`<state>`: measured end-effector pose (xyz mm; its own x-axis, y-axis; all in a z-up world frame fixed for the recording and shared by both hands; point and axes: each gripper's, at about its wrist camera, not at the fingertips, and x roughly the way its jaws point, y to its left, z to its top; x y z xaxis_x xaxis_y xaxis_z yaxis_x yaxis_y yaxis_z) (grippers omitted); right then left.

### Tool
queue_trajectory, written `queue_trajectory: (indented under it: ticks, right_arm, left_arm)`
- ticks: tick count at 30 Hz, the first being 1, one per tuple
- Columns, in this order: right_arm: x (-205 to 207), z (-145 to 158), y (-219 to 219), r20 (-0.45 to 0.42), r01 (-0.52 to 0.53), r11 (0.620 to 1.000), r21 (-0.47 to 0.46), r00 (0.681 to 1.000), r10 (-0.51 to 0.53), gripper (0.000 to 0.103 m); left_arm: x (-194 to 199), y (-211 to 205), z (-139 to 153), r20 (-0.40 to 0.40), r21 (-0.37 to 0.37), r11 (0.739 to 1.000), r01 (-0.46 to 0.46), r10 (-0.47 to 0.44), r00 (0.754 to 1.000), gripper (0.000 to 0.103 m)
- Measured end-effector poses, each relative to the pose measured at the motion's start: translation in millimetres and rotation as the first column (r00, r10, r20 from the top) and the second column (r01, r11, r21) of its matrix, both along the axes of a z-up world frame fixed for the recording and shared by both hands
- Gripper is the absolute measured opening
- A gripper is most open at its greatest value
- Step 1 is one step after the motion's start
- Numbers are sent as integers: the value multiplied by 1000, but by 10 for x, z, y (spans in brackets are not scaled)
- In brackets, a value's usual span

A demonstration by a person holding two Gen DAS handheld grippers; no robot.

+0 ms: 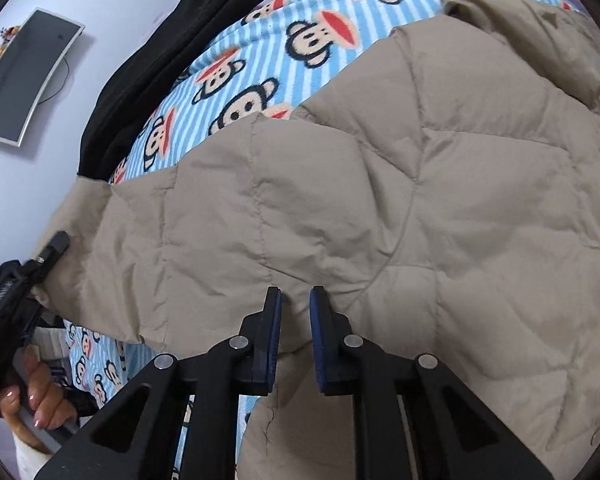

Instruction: Fold large clothes

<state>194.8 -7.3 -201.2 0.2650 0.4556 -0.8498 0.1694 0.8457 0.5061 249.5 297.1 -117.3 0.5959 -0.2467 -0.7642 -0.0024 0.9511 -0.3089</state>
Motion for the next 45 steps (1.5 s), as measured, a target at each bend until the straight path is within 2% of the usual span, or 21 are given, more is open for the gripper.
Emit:
queue_trajectory:
  ticks: [3,6,9,12,14,16,18,20,24,29,30,31,32,33,34,35,36,38,40,42,45]
  right_arm:
    - [66,-256,81,-68,-57,998,33,996,59,16]
    - [26,-232,-41,-79,-51,993,109,995,60,16]
    - [-150,-128,-343,-83,-15,989,150,996,28,16]
    - [-469,36,-906,-61,67,991,112,996,-60,16]
    - [-714,119,-1357,-49,138,990,38,989,-136,16]
    - [-958,130,-1805,-48,211,977,-31,976,-212,16]
    - [-1160,116,-2168,-52,267,960,-78,961,-272,16]
    - [-1308,70,-2438,-58,304,948,-97,949,-310,16]
    - [-1426,-59,-2666,-54,331,940,-84,940,-336,16]
    - [-1395,-221,-2738,-27,340,939,-52,939,-342,16]
    - [-1365,-225,-2719,-21,342,938,-51,939,-344,17]
    - [-1371,-239,-2682,-15,342,938,-54,939,-344,17]
    - [-1376,-214,-2675,-9,340,939,-60,940,-341,17]
    - [-1411,-178,-2694,-1,333,940,-70,943,-334,17]
    - [-1351,-118,-2633,8,322,943,-81,946,-323,19]
    - [-1311,-72,-2595,18,310,946,-95,951,-309,30]
    - [-1279,-11,-2543,30,296,949,-111,955,-295,49]
    - [-1328,154,-2499,82,268,952,-146,962,-259,77]
    - [-1453,334,-2416,154,222,956,-191,969,-194,78]
    - [-1366,481,-2210,212,160,956,-247,971,-108,78]
    - [-1249,593,-1803,260,47,936,-349,964,49,81]
  left_arm:
    - [-102,-407,272,61,-17,992,124,-123,991,10]
    - [-170,-1007,465,100,-48,964,261,-256,962,10]
    - [-266,-1717,565,129,-53,918,393,-384,915,10]
    - [-411,-2456,585,136,-68,857,510,-499,856,10]
    - [-556,-2967,537,133,-54,809,586,-576,807,10]
    - [-716,-3414,378,104,11,776,630,-628,772,10]
    - [-826,-3730,81,35,42,755,654,-655,755,10]
    - [-939,-3929,-257,-44,79,748,659,-658,752,10]
    - [-1097,-3972,-716,-127,158,745,648,-636,761,11]
    - [-1183,-3912,-695,-131,219,743,633,-620,774,13]
    - [-1155,-3925,-676,-131,221,742,633,-620,773,34]
    - [-1166,-3885,-631,-121,220,747,627,-617,777,77]
    - [-1183,-3821,-562,-96,224,763,607,-603,792,95]
    - [-1180,-3767,-485,-62,238,781,578,-582,811,103]
    - [-1212,-3690,-401,-33,242,788,567,-577,816,103]
    - [-1223,-3625,-344,-33,240,786,569,-580,814,103]
    - [-1237,-3541,-298,-33,246,791,561,-571,820,103]
    - [-1235,-3312,-202,-11,257,815,519,-535,845,103]
    - [-1159,-3031,-134,7,265,851,454,-472,881,103]
    - [-1009,-2718,-143,4,281,885,372,-389,921,103]
    - [-778,-2310,-342,-38,322,912,253,-255,966,103]
